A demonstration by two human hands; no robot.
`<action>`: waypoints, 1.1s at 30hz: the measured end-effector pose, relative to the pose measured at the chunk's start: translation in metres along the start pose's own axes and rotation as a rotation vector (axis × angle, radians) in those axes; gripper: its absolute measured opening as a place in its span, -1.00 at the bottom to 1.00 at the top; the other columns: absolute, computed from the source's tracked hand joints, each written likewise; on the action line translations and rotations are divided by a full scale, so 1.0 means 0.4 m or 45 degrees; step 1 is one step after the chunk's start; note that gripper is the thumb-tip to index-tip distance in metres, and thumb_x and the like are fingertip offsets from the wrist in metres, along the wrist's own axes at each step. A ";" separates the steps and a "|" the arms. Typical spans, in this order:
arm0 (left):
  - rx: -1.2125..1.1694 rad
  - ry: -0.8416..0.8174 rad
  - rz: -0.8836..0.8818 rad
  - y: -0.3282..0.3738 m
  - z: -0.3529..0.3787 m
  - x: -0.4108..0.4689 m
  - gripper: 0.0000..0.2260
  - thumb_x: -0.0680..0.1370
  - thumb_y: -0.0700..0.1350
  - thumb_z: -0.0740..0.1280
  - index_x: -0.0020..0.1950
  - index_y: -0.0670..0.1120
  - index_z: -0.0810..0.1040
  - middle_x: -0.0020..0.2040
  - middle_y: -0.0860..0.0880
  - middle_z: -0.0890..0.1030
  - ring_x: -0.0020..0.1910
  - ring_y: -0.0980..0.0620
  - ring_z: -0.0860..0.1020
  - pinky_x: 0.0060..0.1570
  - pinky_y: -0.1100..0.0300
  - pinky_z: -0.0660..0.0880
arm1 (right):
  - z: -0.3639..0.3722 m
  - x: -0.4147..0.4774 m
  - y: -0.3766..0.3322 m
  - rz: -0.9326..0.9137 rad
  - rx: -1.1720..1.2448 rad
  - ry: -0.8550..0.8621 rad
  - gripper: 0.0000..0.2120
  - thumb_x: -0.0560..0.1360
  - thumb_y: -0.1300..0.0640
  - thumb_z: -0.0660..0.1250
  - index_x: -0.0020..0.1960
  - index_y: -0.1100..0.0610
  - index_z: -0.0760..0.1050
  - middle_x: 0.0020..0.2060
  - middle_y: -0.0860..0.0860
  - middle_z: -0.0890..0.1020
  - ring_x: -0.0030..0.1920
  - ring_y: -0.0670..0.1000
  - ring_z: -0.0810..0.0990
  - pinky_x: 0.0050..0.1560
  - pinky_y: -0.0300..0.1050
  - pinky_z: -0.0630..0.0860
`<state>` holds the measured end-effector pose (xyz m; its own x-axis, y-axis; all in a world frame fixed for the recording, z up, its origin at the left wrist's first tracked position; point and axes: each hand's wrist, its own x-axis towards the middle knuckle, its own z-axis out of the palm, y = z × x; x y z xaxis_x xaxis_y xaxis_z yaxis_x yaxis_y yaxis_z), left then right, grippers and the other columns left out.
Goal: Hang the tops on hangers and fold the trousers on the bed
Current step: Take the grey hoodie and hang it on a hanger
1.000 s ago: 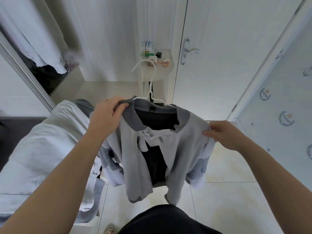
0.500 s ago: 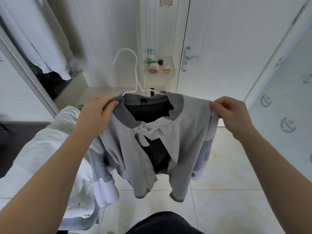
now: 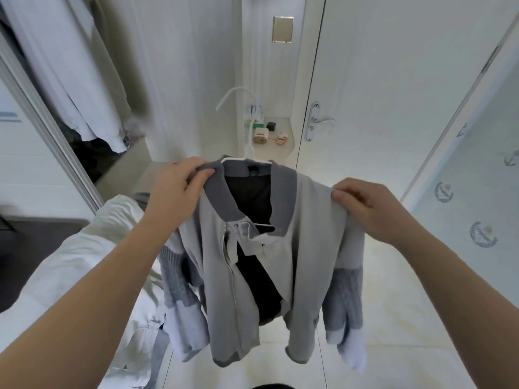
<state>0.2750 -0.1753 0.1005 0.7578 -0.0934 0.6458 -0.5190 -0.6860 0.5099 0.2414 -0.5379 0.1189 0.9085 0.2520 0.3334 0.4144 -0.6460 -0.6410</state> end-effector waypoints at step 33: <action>0.097 0.232 0.040 -0.330 -0.470 1.001 -0.59 0.64 0.24 0.16 0.46 0.18 0.41 0.48 0.10 0.42 0.47 -0.04 0.34 0.42 -0.19 0.31 | 0.126 1.259 -0.760 -0.100 0.784 0.380 -0.54 0.58 0.27 0.19 -0.46 0.01 0.19 -0.56 -0.05 0.29 -0.51 -0.01 0.26 -0.39 -0.16 0.17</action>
<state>0.5727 0.0136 0.3985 0.6543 0.0118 0.7562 -0.5046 -0.7380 0.4481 0.5756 -0.1784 0.4469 0.8573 0.0152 0.5146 0.5139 -0.0847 -0.8536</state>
